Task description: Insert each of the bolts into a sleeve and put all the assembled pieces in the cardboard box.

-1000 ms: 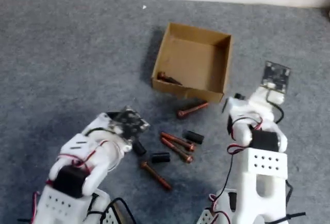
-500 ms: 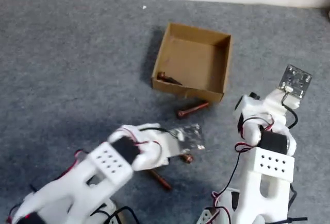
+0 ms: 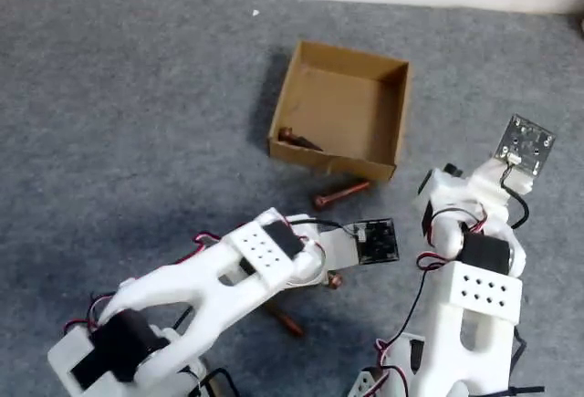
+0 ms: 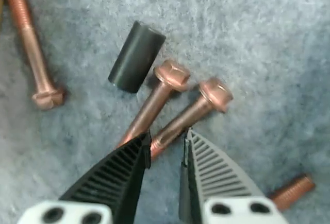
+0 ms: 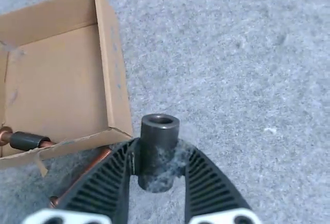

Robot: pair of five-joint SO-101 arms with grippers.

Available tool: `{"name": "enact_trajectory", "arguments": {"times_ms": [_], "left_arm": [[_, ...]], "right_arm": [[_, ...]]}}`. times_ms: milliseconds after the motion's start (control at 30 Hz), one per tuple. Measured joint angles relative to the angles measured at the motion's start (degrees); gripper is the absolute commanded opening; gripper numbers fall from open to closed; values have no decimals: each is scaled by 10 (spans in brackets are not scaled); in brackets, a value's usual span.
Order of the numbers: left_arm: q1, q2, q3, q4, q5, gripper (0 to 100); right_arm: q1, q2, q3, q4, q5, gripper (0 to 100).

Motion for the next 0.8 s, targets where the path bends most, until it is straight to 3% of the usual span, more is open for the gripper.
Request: {"name": "enact_trajectory", "arguments": {"times_ms": [133, 533, 800], "left_arm": [[17, 25, -8, 0, -40, 133], [36, 73, -44, 10, -68, 130], [49, 139, -125, 96, -93, 5]], "right_arm": [[12, 0, 0, 0, 0, 5], [13, 0, 0, 0, 0, 5], [13, 0, 0, 0, 0, 5]]}}
